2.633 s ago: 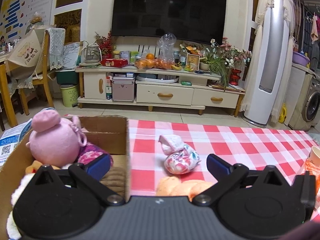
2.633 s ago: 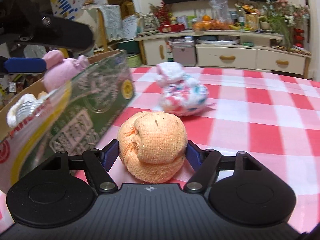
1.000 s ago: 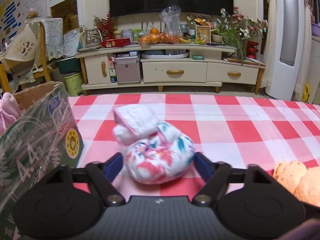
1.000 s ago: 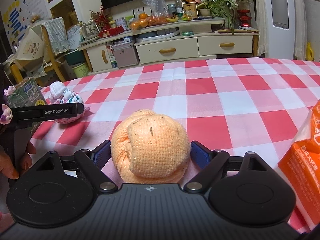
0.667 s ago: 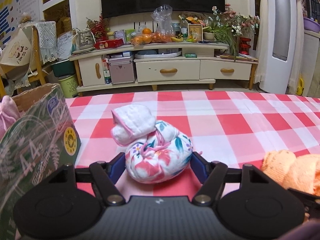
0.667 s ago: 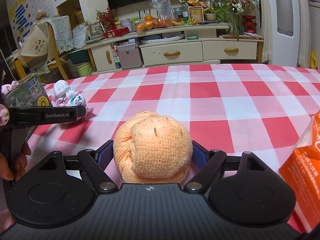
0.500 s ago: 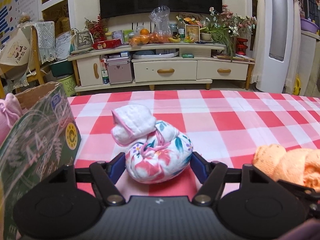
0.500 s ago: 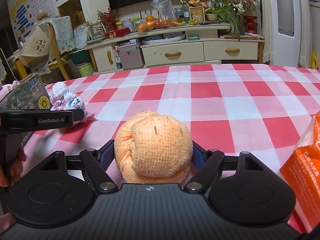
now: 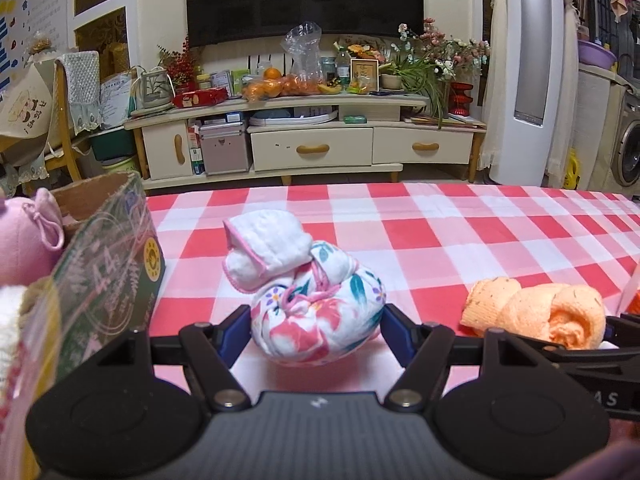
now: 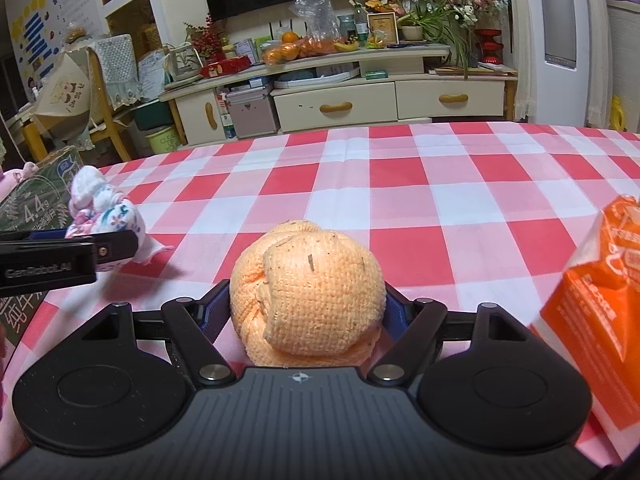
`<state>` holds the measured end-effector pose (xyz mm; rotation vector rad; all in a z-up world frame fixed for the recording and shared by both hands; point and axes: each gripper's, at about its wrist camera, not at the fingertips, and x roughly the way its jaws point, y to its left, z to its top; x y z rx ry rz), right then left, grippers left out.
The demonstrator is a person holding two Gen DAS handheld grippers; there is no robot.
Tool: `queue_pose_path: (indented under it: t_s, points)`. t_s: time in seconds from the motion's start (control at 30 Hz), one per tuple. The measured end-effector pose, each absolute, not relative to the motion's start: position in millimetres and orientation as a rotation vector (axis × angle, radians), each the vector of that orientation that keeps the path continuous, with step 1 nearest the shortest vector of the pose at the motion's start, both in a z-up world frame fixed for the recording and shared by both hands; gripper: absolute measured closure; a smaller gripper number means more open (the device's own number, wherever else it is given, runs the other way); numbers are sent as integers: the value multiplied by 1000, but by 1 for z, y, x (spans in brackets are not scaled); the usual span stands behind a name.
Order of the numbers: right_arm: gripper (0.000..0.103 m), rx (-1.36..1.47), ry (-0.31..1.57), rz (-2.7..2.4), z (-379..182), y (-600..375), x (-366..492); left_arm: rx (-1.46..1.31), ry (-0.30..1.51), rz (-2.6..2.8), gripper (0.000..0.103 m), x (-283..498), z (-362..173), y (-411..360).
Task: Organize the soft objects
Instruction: 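Lift the floral bundle and orange ball up off the table with both tools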
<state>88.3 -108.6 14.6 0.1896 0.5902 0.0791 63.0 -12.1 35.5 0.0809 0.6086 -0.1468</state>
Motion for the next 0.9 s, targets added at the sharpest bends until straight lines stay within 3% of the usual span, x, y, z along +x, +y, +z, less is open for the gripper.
queue_pose_path:
  t_s: [0.9]
  points:
    - [10, 180, 541, 62, 36, -92, 29, 107, 556, -157, 34, -5, 80, 4]
